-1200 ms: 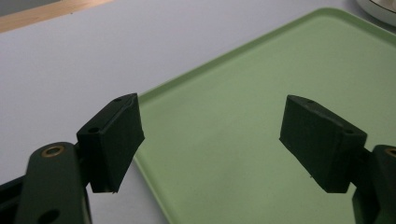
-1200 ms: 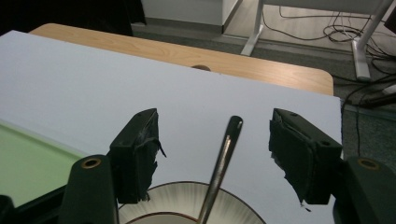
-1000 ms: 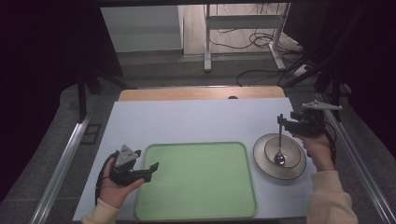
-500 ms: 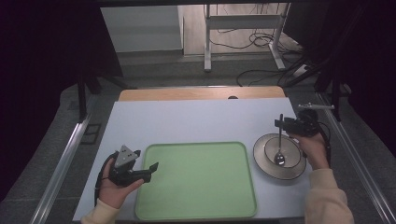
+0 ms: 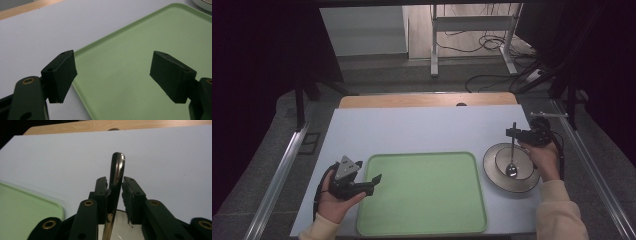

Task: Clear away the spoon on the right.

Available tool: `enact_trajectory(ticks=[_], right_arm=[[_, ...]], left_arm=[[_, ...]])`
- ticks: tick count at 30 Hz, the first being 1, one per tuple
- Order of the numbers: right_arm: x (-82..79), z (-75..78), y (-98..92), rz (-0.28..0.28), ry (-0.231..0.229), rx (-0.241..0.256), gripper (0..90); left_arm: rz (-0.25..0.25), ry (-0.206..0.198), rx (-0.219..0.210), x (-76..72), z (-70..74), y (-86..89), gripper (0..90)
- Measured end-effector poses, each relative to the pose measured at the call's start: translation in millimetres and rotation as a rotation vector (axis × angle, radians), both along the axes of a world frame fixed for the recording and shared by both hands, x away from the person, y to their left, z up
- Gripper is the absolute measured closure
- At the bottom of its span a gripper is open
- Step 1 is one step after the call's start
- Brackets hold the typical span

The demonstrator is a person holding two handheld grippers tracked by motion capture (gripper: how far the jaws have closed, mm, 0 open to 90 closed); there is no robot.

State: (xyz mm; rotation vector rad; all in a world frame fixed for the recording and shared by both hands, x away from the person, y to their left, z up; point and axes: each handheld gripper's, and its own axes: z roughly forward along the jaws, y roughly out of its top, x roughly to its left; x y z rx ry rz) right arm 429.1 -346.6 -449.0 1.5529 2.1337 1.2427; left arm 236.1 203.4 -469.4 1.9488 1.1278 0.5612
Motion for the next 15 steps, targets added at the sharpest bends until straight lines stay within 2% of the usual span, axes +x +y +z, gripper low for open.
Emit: enact_trajectory(ticks=[1, 5, 10, 14, 15], right_arm=[[-0.3, -0.1, -2.4, -0.002, 0.002, 0.01, 79.0], [-1.6, 2.0, -5.0, -0.008, -0.003, 0.026, 81.7], [-5.5, 8.9, -8.7, -0.025, -0.027, 0.047, 87.7], [-8.1, 13.2, -8.7, -0.029, -0.042, 0.053, 88.3], [-10.7, 18.5, -8.5, -0.027, -0.062, 0.051, 88.3]], left_arm=[[0.0, 0.0, 0.0, 0.0, 0.0, -0.1, 20.5], [0.0, 0.0, 0.0, 0.0, -0.1, 0.1, 20.5], [0.001, 0.002, 0.001, 1.0, -0.9, 1.2, 20.6], [0.002, 0.001, 0.0, 1.0, -0.7, 1.1, 20.6], [0.001, 0.001, 0.001, 1.2, -0.9, 0.9, 20.6]])
